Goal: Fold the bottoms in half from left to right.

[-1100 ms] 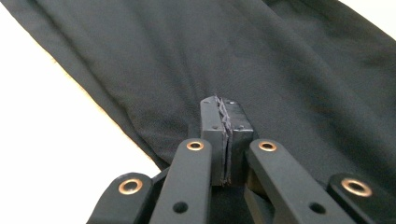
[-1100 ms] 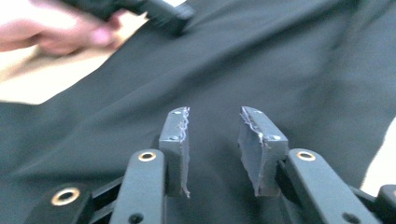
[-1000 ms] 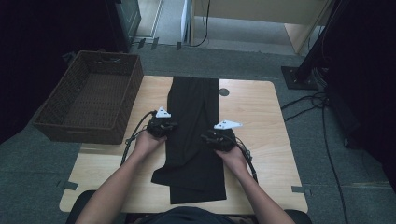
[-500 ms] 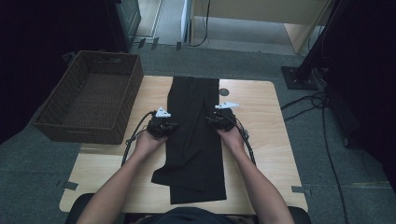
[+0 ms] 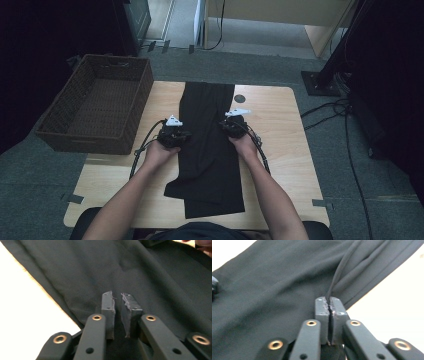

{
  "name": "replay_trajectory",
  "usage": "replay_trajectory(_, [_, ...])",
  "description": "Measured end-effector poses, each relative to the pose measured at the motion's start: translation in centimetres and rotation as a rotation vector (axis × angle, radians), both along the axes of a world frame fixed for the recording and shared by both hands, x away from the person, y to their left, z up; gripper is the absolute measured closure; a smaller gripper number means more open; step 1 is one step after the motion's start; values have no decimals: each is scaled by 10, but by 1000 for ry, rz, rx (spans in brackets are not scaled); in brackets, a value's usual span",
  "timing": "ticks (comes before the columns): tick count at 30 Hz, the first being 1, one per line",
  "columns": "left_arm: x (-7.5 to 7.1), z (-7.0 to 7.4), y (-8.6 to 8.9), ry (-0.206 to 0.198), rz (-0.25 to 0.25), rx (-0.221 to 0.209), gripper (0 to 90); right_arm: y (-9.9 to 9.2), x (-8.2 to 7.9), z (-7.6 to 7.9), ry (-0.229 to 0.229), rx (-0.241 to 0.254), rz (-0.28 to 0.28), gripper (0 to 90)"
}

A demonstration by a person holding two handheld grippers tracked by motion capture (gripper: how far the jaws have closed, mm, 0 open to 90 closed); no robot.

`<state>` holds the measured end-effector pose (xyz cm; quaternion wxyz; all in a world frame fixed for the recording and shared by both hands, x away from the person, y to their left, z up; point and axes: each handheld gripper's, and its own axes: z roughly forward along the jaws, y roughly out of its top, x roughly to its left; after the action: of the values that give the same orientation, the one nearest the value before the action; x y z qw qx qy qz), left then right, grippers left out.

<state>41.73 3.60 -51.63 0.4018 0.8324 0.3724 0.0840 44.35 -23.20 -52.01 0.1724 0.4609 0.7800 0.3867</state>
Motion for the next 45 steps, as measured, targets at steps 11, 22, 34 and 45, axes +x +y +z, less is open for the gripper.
replay_trajectory(11, [7, 14, 11, -10, -22, -54, 535, -16, -40, 6, 84, 54, 51, 888])
replay_trajectory(22, [23, 19, 12, 20, -69, -41, 490, -23, -66, 5, 87, 69, 84, 888])
replay_trajectory(34, [50, 23, 0, -2, -75, 1, 419, -23, -96, 7, 114, 84, 133, 887])
replay_trajectory(45, [61, 7, -2, -20, 1, 34, 434, -22, -124, 6, 134, 90, 168, 887])
